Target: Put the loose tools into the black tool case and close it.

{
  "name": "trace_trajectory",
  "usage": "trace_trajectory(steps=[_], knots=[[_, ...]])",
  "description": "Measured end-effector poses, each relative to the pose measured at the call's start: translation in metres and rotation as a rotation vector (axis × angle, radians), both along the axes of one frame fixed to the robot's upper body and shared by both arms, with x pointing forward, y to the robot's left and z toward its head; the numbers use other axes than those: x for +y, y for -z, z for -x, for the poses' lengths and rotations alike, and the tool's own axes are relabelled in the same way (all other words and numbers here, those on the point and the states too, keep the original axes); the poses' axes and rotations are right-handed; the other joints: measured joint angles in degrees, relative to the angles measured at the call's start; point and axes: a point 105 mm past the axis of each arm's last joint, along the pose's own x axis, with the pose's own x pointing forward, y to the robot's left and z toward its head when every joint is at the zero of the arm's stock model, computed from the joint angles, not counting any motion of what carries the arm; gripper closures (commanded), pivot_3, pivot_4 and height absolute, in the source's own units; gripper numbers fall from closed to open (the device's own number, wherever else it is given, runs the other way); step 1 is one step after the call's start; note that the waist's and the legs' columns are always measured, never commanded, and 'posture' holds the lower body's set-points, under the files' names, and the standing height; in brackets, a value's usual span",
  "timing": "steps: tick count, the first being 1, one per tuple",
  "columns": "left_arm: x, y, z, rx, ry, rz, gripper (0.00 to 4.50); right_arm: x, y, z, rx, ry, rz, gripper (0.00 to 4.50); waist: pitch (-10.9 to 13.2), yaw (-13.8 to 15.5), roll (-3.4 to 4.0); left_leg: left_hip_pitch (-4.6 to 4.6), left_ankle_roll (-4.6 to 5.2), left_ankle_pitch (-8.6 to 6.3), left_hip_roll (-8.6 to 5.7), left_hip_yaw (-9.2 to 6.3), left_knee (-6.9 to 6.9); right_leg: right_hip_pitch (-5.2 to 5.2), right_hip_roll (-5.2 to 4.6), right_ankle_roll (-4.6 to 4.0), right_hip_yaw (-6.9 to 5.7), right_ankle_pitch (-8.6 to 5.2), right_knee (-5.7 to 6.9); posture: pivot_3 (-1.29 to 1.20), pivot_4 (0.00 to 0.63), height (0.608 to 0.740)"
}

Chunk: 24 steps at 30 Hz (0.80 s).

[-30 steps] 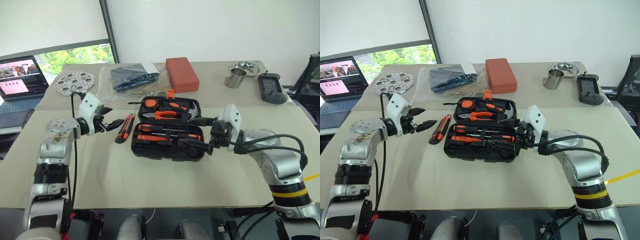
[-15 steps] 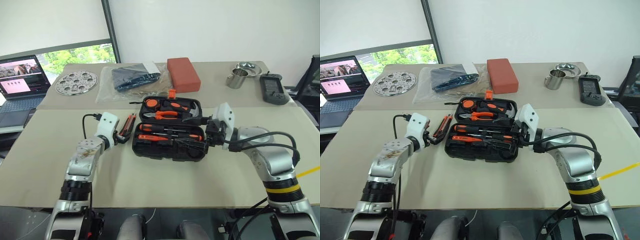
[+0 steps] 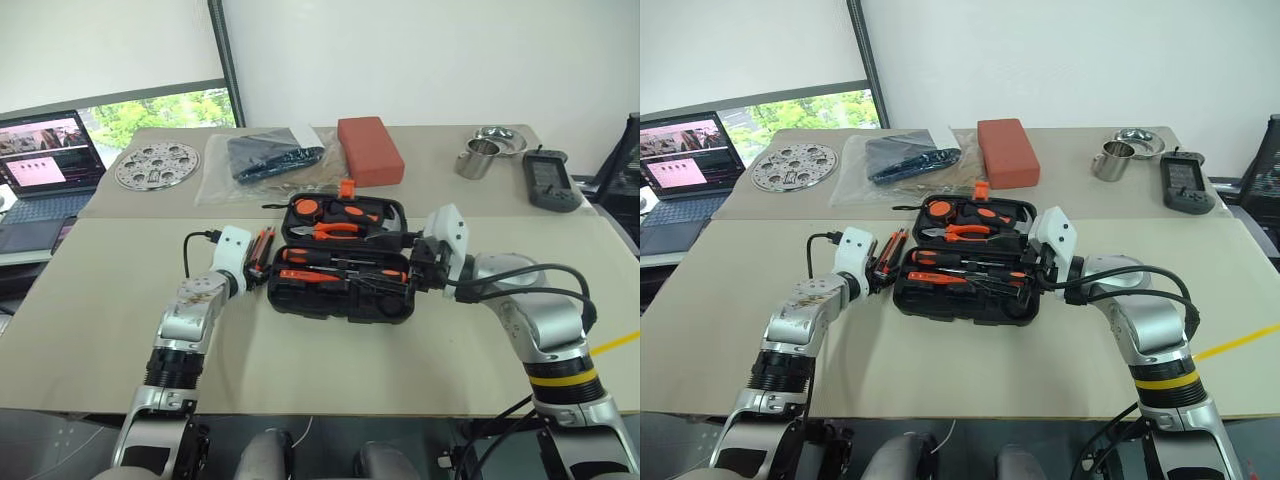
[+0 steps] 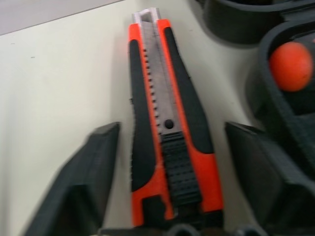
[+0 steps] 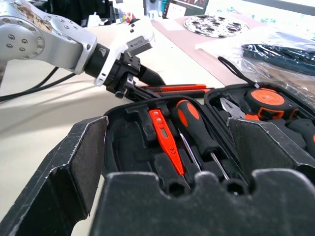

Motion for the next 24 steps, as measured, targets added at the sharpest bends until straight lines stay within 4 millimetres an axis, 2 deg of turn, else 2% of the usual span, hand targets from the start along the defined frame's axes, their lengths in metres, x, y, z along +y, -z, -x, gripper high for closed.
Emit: trace_trajectory(steps=[1, 2, 10, 14, 16, 20, 22, 24], knots=[[0.0, 0.0, 0.0, 0.0, 0.0, 0.002, 2.59, 0.0, 0.001, 0.0, 0.001, 0.001, 0.001, 0.0, 0.0, -0.1, 0.0, 0.01, -0.01, 0.01, 0.0, 0.0, -0.02, 0.0, 0.01, 0.0, 0.01, 0.0, 0.0, 0.0, 0.15, 0.74], [0.0, 0.0, 0.0, 0.0, -0.002, 0.002, 2.71, 0.0, 0.001, 0.0, 0.002, 0.002, 0.001, 0.0, 0.0, -0.22, 0.0, 0.02, -0.03, 0.02, 0.0, 0.0, -0.03, 0.0, 0.02, 0.0, 0.01, 0.0, 0.0, 0.0, 0.15, 0.74], [0.006, 0.0, 0.003, -0.006, -0.008, 0.008, 2.71, 0.0, 0.0, 0.0, -0.008, 0.0, 0.002, 0.0, 0.01, -0.77, -0.02, 0.02, -0.05, 0.03, 0.0, 0.0, -0.07, -0.01, 0.01, 0.0, 0.02, 0.0, -0.03, 0.0, 0.15, 0.74], [0.023, -0.009, 0.002, -0.067, -0.009, -0.029, 2.71, -0.004, 0.001, 0.0, -0.009, 0.013, 0.007, 0.0, 0.07, -1.16, -0.11, -0.02, -0.14, 0.09, 0.03, -0.02, -0.13, -0.07, 0.03, 0.0, -0.01, 0.0, -0.03, 0.0, 0.15, 0.74], [0.034, -0.029, -0.001, -0.152, 0.027, -0.039, 2.71, -0.008, 0.003, 0.0, 0.0, 0.026, 0.011, 0.0, 0.09, -1.14, -0.15, -0.02, -0.16, 0.1, 0.07, -0.02, -0.14, -0.08, 0.0, 0.0, -0.02, 0.0, -0.04, 0.0, 0.15, 0.74], [0.036, -0.073, -0.013, -0.265, 0.123, -0.021, 2.71, -0.01, 0.005, 0.0, 0.004, 0.034, 0.012, 0.0, 0.1, -0.73, -0.16, -0.05, -0.1, 0.07, 0.01, 0.0, -0.12, -0.05, -0.05, 0.0, -0.05, 0.0, -0.11, 0.0, 0.15, 0.74], [0.03, -0.097, -0.02, -0.322, 0.198, -0.02, 2.71, -0.01, 0.005, 0.0, 0.003, 0.035, 0.011, 0.0, 0.11, -0.57, -0.17, -0.11, -0.07, 0.05, 0.0, 0.0, -0.12, -0.06, -0.04, 0.0, -0.06, 0.0, -0.17, 0.0, 0.15, 0.74], [0.011, -0.122, -0.019, -0.389, 0.356, -0.052, 2.71, -0.01, 0.005, 0.0, 0.002, 0.039, 0.011, 0.0, 0.1, -0.35, -0.16, -0.16, -0.08, 0.05, -0.03, 0.04, -0.12, -0.08, -0.04, 0.0, -0.08, 0.0, -0.24, 0.0, 0.15, 0.74]])
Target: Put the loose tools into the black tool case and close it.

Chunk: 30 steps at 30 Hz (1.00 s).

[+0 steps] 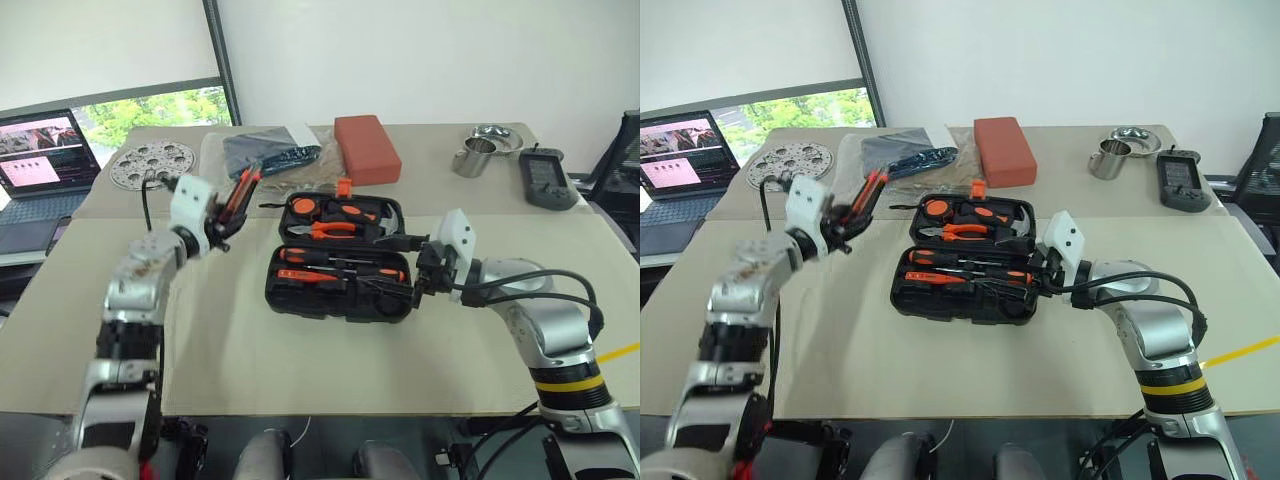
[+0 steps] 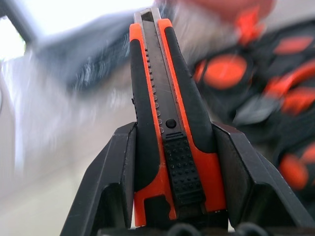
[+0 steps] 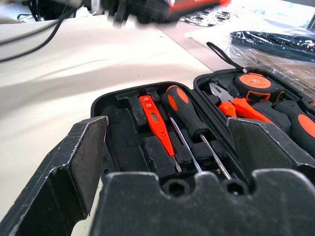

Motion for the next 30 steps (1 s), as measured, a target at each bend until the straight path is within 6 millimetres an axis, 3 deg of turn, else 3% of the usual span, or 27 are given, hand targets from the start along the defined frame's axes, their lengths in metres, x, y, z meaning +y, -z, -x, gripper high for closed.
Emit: trace_trajectory(steps=[2, 4, 9, 16, 26, 30], knots=[[-0.031, -0.019, 0.009, -0.079, 0.219, -0.072, 2.71, 0.0, 0.0, 0.0, -0.001, 0.004, -0.001, 0.0, -0.01, 0.21, 0.02, 0.03, -0.2, 0.12, -0.02, 0.1, 0.0, 0.02, -0.02, 0.0, 0.03, 0.0, -0.03, 0.0, 0.15, 0.74], [-0.051, -0.018, 0.02, -0.09, 0.376, -0.114, 2.71, 0.0, 0.0, 0.0, -0.002, 0.005, -0.001, 0.0, -0.02, 0.21, 0.03, 0.04, -0.28, 0.16, 0.0, 0.14, 0.0, 0.02, 0.01, 0.0, 0.04, 0.0, -0.05, 0.0, 0.15, 0.74], [-0.077, 0.02, 0.037, 0.002, 0.657, -0.272, 2.71, -0.006, -0.005, 0.0, -0.019, 0.022, 0.011, 0.0, -0.02, -0.42, 0.03, -0.08, -0.17, 0.11, 0.05, 0.12, -0.02, -0.2, 0.12, 0.0, 0.11, 0.0, -0.03, 0.0, 0.15, 0.74], [-0.095, 0.056, 0.052, 0.06, 0.864, -0.423, 2.71, -0.016, -0.004, 0.01, -0.007, 0.055, 0.008, 0.0, -0.01, -0.28, 0.03, -0.24, 0.1, -0.05, 0.03, 0.1, 0.03, -0.28, 0.08, 0.0, 0.12, 0.0, -0.02, 0.0, 0.15, 0.74], [-0.097, 0.069, 0.049, 0.07, 0.893, -0.461, 2.71, -0.042, -0.001, 0.026, 0.028, 0.136, 0.011, 0.0, -0.01, -0.28, 0.02, -0.23, 0.17, -0.09, 0.02, 0.07, 0.06, -0.27, 0.11, 0.0, 0.14, 0.0, 0.0, 0.0, 0.15, 0.74], [-0.094, 0.077, 0.049, 0.089, 0.898, -0.481, 2.71, -0.042, -0.002, 0.028, 0.029, 0.133, -0.002, 0.0, -0.01, -0.45, 0.02, -0.23, 0.17, -0.09, 0.03, 0.05, 0.05, -0.28, 0.13, 0.0, 0.14, -0.01, 0.01, 0.0, 0.15, 0.74]])
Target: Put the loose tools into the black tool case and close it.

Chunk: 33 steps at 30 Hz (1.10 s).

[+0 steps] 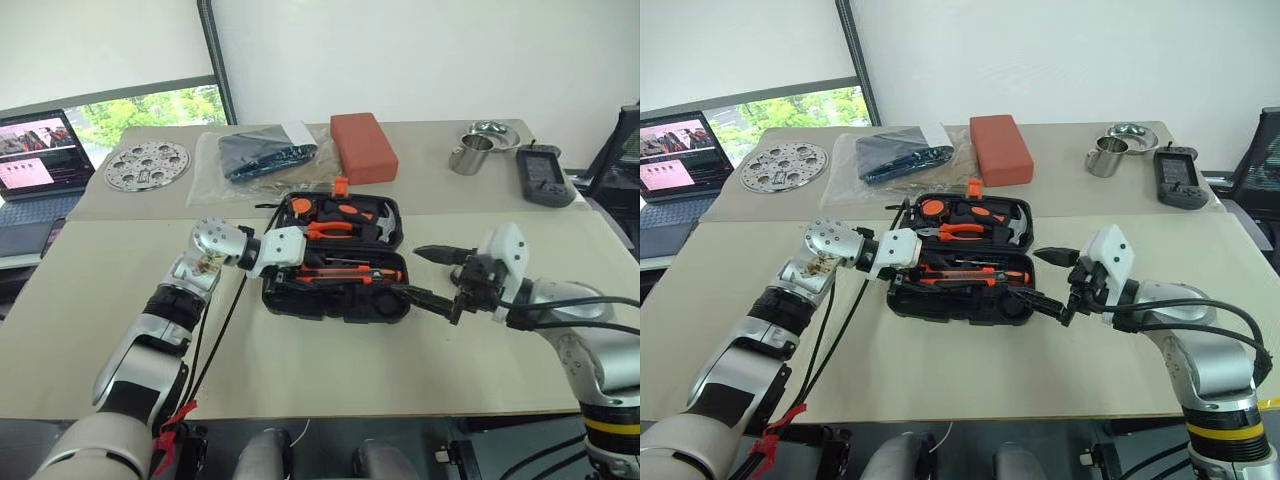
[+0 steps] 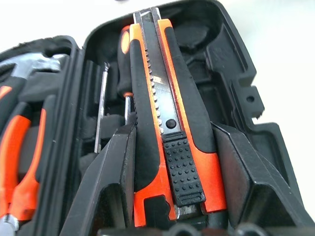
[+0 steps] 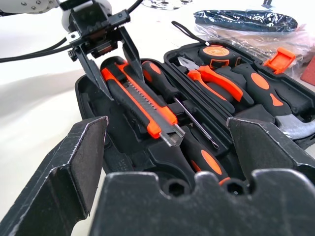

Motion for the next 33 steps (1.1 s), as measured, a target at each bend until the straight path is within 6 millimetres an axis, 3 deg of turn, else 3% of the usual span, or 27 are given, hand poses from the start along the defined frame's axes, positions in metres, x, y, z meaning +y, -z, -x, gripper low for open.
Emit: trace_trajectory(steps=[8, 17, 22, 33], knots=[[0.015, 0.013, 0.0, 0.028, -0.009, -0.068, 2.71, -0.001, 0.005, 0.007, 0.031, -0.024, 0.0, 0.0, 0.0, 0.08, 0.0, -0.02, 0.01, -0.01, -0.01, 0.0, 0.01, 0.0, -0.01, 0.0, -0.01, 0.0, 0.0, 0.0, 0.15, 0.74], [0.034, 0.012, 0.002, 0.078, 0.032, -0.117, 2.71, -0.002, 0.008, 0.011, 0.052, -0.042, 0.004, 0.0, 0.0, 0.0, 0.0, -0.01, 0.02, -0.01, 0.0, -0.02, 0.02, 0.01, 0.0, 0.0, -0.03, 0.0, 0.02, 0.0, 0.15, 0.74], [0.029, 0.015, 0.006, 0.08, 0.072, -0.12, 2.71, -0.005, 0.017, 0.016, 0.088, -0.04, 0.019, 0.0, 0.0, 0.1, 0.01, -0.03, 0.03, -0.02, -0.01, -0.02, 0.04, 0.01, -0.02, 0.0, -0.04, 0.0, 0.01, 0.0, 0.15, 0.74], [0.013, 0.021, 0.005, 0.076, 0.077, -0.096, 2.71, -0.006, 0.015, 0.018, 0.079, -0.042, 0.029, 0.0, -0.01, 0.11, 0.01, 0.0, 0.04, -0.02, -0.01, -0.05, 0.04, 0.04, 0.01, 0.0, -0.03, 0.0, 0.05, 0.0, 0.15, 0.74]])
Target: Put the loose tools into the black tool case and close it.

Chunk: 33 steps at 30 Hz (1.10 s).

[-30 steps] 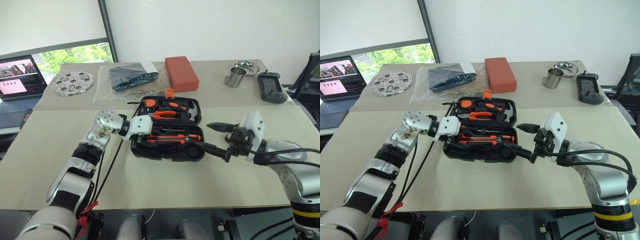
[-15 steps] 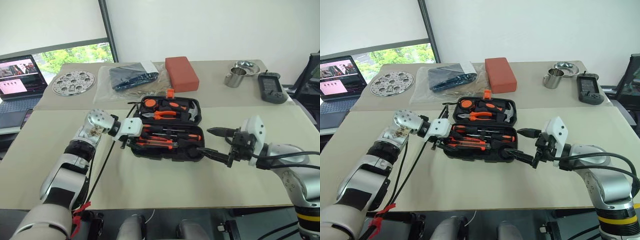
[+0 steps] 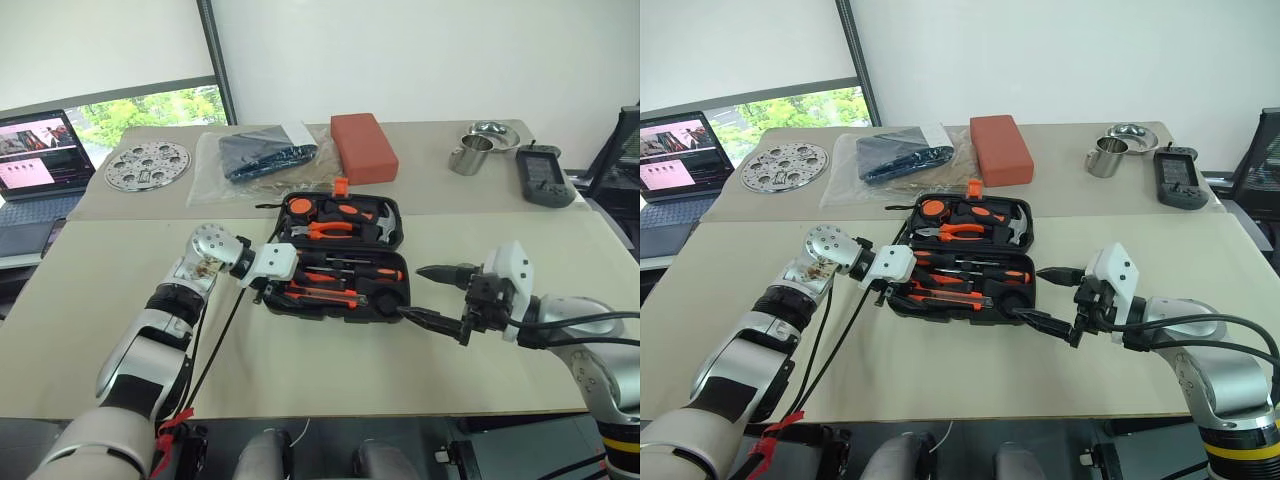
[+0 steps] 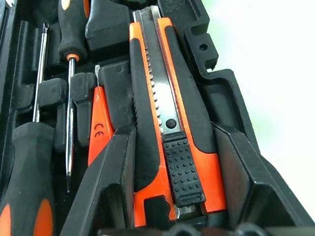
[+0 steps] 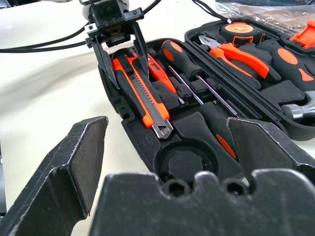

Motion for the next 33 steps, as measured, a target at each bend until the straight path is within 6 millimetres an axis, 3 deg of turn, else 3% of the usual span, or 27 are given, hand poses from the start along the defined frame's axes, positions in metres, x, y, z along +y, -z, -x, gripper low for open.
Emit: trace_trajectory(steps=[10, 23, 33], knots=[[0.0, -0.001, 0.0, -0.001, 0.001, -0.02, 2.71, -0.001, 0.002, 0.002, 0.01, -0.007, 0.0, 0.0, 0.0, -0.01, 0.01, 0.02, 0.0, 0.0, 0.0, -0.01, 0.01, 0.02, 0.0, 0.0, 0.0, 0.0, 0.0, 0.0, 0.15, 0.74], [0.0, 0.001, 0.0, -0.014, -0.003, -0.033, 2.71, -0.018, -0.016, 0.012, -0.016, -0.072, -0.014, 0.0, -0.03, -0.04, 0.05, 0.08, 0.0, 0.0, 0.0, -0.02, 0.02, 0.1, 0.0, 0.0, 0.0, 0.0, 0.0, 0.0, 0.15, 0.74], [-0.002, 0.002, 0.0, -0.021, -0.006, -0.031, 2.71, -0.018, -0.013, 0.014, -0.001, -0.067, -0.02, 0.0, -0.04, 0.03, 0.06, 0.12, 0.0, 0.0, -0.02, -0.03, 0.05, 0.2, -0.01, 0.0, 0.0, 0.0, -0.01, 0.0, 0.15, 0.74]])
